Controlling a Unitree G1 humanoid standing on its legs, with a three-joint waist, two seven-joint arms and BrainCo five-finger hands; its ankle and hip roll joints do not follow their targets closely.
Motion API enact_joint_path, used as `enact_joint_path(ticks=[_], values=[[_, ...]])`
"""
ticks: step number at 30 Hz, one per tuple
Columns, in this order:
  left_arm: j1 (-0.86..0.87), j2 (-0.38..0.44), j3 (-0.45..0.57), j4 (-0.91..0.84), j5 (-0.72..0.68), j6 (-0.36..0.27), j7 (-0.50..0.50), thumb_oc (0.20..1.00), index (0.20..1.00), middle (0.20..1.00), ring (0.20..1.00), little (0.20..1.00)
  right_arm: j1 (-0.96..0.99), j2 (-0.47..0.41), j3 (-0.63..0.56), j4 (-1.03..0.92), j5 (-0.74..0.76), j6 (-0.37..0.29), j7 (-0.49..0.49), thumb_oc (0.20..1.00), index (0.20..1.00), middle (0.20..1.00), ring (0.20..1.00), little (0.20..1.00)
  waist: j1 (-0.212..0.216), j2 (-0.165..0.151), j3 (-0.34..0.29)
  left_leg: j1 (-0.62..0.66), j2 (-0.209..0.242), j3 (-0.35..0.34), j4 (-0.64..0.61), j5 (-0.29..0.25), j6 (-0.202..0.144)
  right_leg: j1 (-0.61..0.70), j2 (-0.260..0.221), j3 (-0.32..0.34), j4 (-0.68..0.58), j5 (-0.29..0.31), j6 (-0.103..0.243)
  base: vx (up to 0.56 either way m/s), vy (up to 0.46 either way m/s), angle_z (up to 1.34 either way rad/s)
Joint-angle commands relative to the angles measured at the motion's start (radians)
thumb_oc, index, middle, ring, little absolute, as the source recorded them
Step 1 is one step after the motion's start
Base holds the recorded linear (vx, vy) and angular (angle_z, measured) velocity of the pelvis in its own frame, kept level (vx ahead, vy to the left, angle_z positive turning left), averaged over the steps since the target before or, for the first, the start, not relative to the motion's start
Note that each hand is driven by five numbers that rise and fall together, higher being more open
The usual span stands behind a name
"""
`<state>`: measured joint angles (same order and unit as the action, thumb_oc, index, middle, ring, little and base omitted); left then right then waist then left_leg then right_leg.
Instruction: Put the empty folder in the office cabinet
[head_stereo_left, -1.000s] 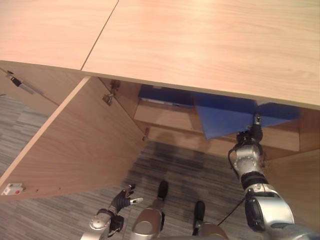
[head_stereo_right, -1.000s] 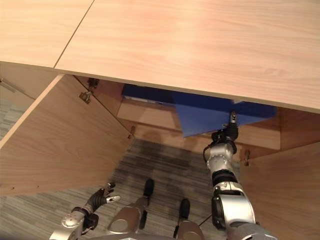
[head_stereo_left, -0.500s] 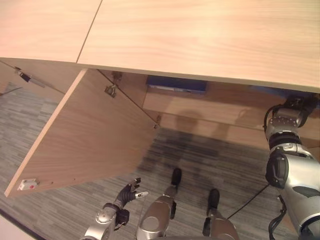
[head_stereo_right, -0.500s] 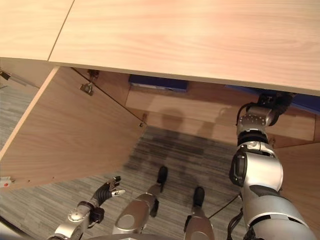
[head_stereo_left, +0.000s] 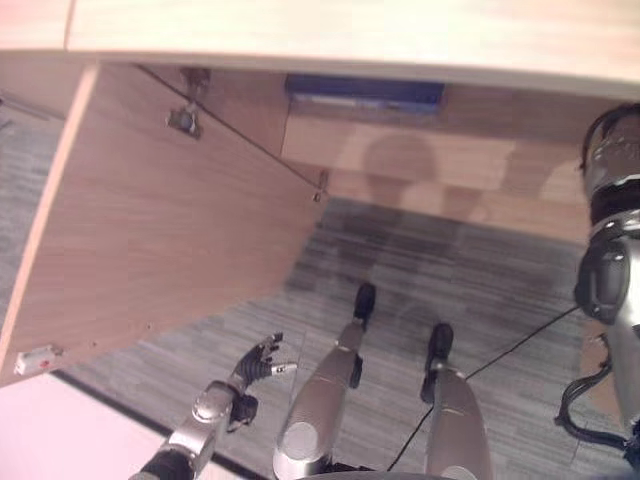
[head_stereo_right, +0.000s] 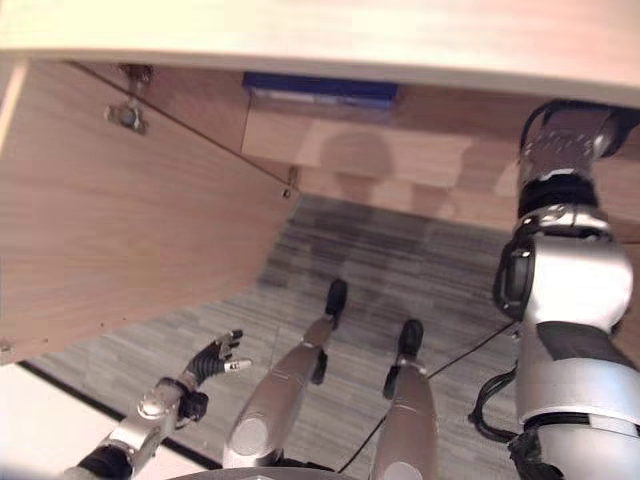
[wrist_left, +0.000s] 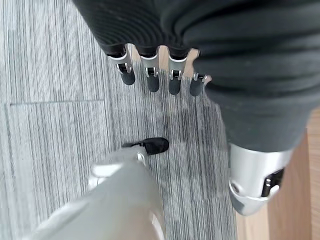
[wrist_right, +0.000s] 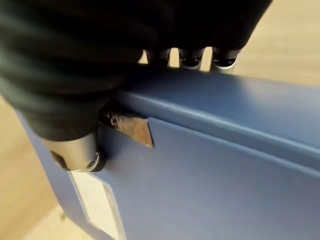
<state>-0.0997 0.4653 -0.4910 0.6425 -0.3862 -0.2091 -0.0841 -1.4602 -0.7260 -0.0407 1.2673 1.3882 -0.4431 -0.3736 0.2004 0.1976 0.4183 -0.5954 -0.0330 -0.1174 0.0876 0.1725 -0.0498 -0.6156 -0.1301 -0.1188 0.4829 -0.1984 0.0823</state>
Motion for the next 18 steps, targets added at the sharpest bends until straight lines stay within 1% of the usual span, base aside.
enact_joint_path(ticks=[1,2,3,4,5,7,10,11,16,18], values=[[0.019,0.042,-0.006,-0.010,-0.030,-0.026,0.024,1.000,1.000,1.000,1.000,1.000,-0.049,-0.105,0.123,-0.060,-0.091,0.001,0.001,0.200,0.200,0.200,0.200,0.200,-0.001,-0.011,-0.033,-0.057,0.036,0.034,0.249,-0.239,-0.039,-0.030,-0.018,0.017,0.055,-0.039,0.046,0.00,-0.018,0.16],[0.015,0.053,-0.004,-0.015,-0.036,-0.028,0.030,1.000,1.000,1.000,1.000,1.000,-0.065,-0.113,0.145,-0.050,-0.103,0.015,-0.002,0.200,0.200,0.200,0.200,0.200,-0.002,-0.014,-0.030,-0.080,0.037,0.030,0.272,-0.246,-0.038,-0.054,-0.019,0.019,0.079,-0.043,0.044,0.07,-0.035,0.20],[0.011,0.059,0.000,-0.019,-0.043,-0.029,0.036,1.000,1.000,1.000,1.000,1.000,-0.087,-0.123,0.167,-0.039,-0.109,0.026,-0.007,0.200,0.200,0.200,0.200,0.200,-0.004,-0.020,-0.032,-0.100,0.037,0.025,0.302,-0.276,-0.040,-0.077,-0.021,0.026,0.116,-0.069,0.047,0.00,-0.025,0.14],[0.009,0.066,0.002,-0.022,-0.048,-0.029,0.041,1.000,1.000,1.000,1.000,1.000,-0.105,-0.130,0.188,-0.027,-0.115,0.033,-0.014,0.200,0.200,0.200,0.200,0.200,-0.002,-0.022,-0.024,-0.124,0.038,0.026,0.315,-0.265,-0.037,-0.099,-0.019,0.019,0.126,-0.065,0.040,0.09,-0.051,0.09],[0.003,0.068,0.005,-0.029,-0.056,-0.033,0.048,1.000,1.000,1.000,1.000,1.000,-0.123,-0.138,0.203,-0.017,-0.117,0.040,-0.014,0.200,0.200,0.200,0.200,0.200,-0.007,-0.027,-0.029,-0.144,0.034,0.020,0.342,-0.300,-0.039,-0.116,-0.019,0.027,0.151,-0.098,0.041,0.00,-0.044,0.00],[0.001,0.083,0.017,-0.053,-0.075,-0.042,0.061,1.000,1.000,1.000,1.000,1.000,-0.154,-0.147,0.236,-0.014,-0.125,0.049,-0.021,0.200,0.200,0.200,0.200,0.200,-0.012,-0.033,-0.028,-0.203,0.031,0.019,0.393,-0.321,-0.041,-0.175,-0.027,0.031,0.205,-0.112,0.043,0.04,-0.049,0.01],[0.003,0.090,0.021,-0.074,-0.091,-0.045,0.069,1.000,1.000,1.000,1.000,1.000,-0.169,-0.155,0.256,-0.012,-0.132,0.054,-0.029,0.200,0.200,0.200,0.200,0.200,-0.016,-0.040,-0.033,-0.256,0.030,0.015,0.434,-0.339,-0.040,-0.225,-0.031,0.034,0.247,-0.129,0.039,0.01,-0.030,0.06],[0.006,0.093,0.020,-0.084,-0.109,-0.049,0.081,1.000,1.000,1.000,1.000,1.000,-0.173,-0.155,0.274,0.006,-0.123,0.059,-0.035,0.200,0.200,0.200,0.200,0.200,-0.019,-0.042,-0.026,-0.332,0.031,0.006,0.502,-0.365,-0.036,-0.304,-0.035,0.036,0.319,-0.158,0.031,0.04,-0.032,0.00],[0.010,0.092,0.011,-0.096,-0.113,-0.051,0.100,1.000,1.000,1.000,1.000,1.000,-0.152,-0.123,0.259,0.015,-0.097,0.048,-0.056,0.200,0.200,0.200,0.200,0.200,-0.027,-0.047,-0.034,-0.445,0.029,0.002,0.579,-0.391,-0.031,-0.414,-0.039,0.037,0.401,-0.180,0.029,0.03,-0.020,0.02],[0.013,0.099,0.016,-0.093,-0.107,-0.050,0.102,1.000,1.000,1.000,1.000,1.000,-0.152,-0.125,0.248,0.018,-0.091,0.041,-0.069,0.200,0.200,0.200,0.200,0.200,-0.031,-0.045,-0.038,-0.475,0.019,0.001,0.599,-0.396,-0.032,-0.445,-0.040,0.038,0.419,-0.193,0.023,0.02,-0.023,0.09]])
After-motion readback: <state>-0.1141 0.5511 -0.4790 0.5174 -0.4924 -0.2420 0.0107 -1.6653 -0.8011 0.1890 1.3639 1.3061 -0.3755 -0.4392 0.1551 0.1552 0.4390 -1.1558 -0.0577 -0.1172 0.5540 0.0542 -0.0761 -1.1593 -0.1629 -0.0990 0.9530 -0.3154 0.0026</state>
